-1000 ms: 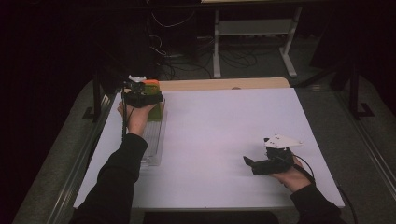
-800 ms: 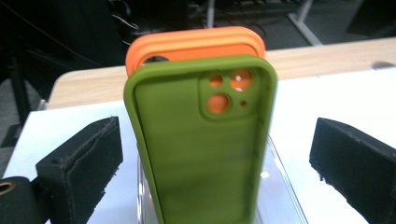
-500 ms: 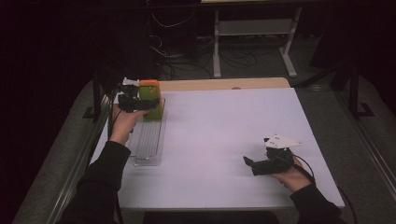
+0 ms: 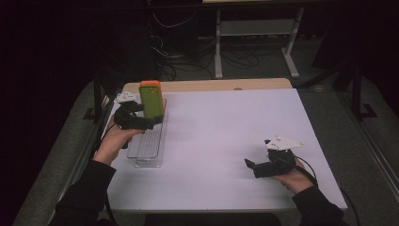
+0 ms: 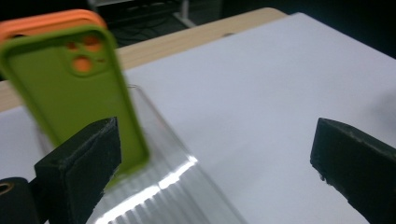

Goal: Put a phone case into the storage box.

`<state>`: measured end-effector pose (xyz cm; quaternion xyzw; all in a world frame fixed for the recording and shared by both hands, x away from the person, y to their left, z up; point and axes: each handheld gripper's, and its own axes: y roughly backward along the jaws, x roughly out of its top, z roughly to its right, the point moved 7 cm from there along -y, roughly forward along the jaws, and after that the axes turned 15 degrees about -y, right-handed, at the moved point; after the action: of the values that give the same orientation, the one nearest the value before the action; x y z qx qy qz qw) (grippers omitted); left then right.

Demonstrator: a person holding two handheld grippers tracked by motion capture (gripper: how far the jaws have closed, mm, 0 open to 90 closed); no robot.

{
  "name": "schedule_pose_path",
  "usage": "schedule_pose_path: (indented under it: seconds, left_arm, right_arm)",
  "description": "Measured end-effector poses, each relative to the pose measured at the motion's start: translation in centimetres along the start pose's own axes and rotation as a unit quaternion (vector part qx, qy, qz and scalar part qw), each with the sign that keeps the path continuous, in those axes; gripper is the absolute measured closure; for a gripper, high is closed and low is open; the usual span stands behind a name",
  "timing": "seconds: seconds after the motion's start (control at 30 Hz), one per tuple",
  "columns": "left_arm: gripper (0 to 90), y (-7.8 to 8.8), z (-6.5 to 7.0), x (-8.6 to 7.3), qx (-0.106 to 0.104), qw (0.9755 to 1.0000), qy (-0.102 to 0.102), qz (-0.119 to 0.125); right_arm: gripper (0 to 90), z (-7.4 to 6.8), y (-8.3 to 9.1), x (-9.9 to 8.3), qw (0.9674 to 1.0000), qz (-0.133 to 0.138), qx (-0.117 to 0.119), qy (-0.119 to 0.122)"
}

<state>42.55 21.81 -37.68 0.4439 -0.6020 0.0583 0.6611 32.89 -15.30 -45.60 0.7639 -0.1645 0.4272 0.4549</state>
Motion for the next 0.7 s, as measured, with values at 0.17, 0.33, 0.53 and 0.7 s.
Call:
schedule_pose_path:
  seconds: [0.17, 0.33, 0.53, 0.7]
  left_arm:
    - [1.5, 1.0, 2.1, -0.7, -0.029, 0.9993, -0.019, 0.013]
    - [1.5, 1.7, 3.7, -1.8, -0.05, 0.998, -0.037, 0.015]
    - [1.5, 1.9, 5.2, -3.6, -0.055, 0.9969, -0.056, 0.01]
    - [1.5, 2.0, 6.3, -4.7, -0.064, 0.996, -0.061, 0.01]
  right_arm:
    - [0.0, -0.1, 0.1, 0.1, 1.0, -0.002, 0.004, -0.003]
    - [0.0, 0.0, 0.1, 0.1, 1.0, 0.0, 0.004, 0.002]
    - [0.0, 0.2, 0.1, 0.3, 0.9999, 0.007, 0.001, 0.008]
    - [0.0, 0.0, 0.2, 0.3, 1.0, 0.005, 0.006, 0.003]
